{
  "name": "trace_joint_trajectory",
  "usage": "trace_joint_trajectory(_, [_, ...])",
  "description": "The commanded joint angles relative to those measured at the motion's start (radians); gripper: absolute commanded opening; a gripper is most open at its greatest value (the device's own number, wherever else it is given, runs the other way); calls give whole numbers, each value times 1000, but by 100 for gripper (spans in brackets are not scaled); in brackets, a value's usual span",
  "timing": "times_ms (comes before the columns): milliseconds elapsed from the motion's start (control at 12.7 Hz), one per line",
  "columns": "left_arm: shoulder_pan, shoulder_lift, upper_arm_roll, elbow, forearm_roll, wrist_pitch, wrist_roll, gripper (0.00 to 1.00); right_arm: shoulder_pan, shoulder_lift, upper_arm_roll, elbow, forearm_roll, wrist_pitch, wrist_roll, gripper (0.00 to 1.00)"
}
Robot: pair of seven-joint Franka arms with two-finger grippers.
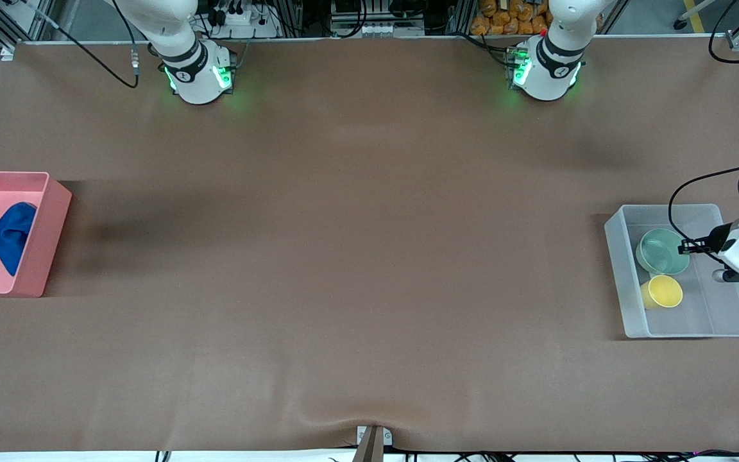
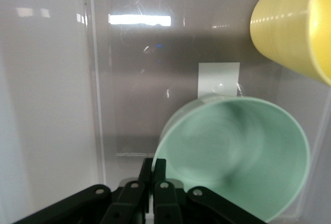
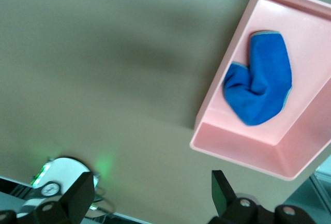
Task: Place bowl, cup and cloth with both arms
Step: 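Release the bowl with the left gripper while the right gripper releases the cloth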
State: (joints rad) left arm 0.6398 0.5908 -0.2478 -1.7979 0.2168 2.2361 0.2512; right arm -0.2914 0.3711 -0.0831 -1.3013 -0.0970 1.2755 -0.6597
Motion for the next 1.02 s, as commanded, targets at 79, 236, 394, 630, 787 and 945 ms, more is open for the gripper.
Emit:
trace_joint_trajectory(79, [-23, -15, 2, -24, 30, 22, -27, 89, 151, -118, 0, -3, -24, -111, 295, 100])
trace_joint_trajectory(236, [-26, -31, -11, -17, 30, 17, -45, 100, 219, -158, 0, -6, -18, -133, 435, 100])
trace_joint_trajectory(394, [-26, -51, -30, 3, 30, 11, -47, 100, 256, -193, 2, -16, -9, -131, 504, 100])
trace_joint_trajectory(630, [-26, -92, -48, 43, 32, -51, -47, 100, 255, -250, -6, -77, 58, -89, 525, 100])
trace_joint_trajectory(787, [-25, -95, -74, 109, 30, -154, -47, 100, 235, -369, -6, -249, 95, 55, 526, 100])
trace_joint_trajectory(945, [-25, -115, -90, 143, 30, -211, -49, 100, 238, -413, -3, -299, 111, 111, 554, 100])
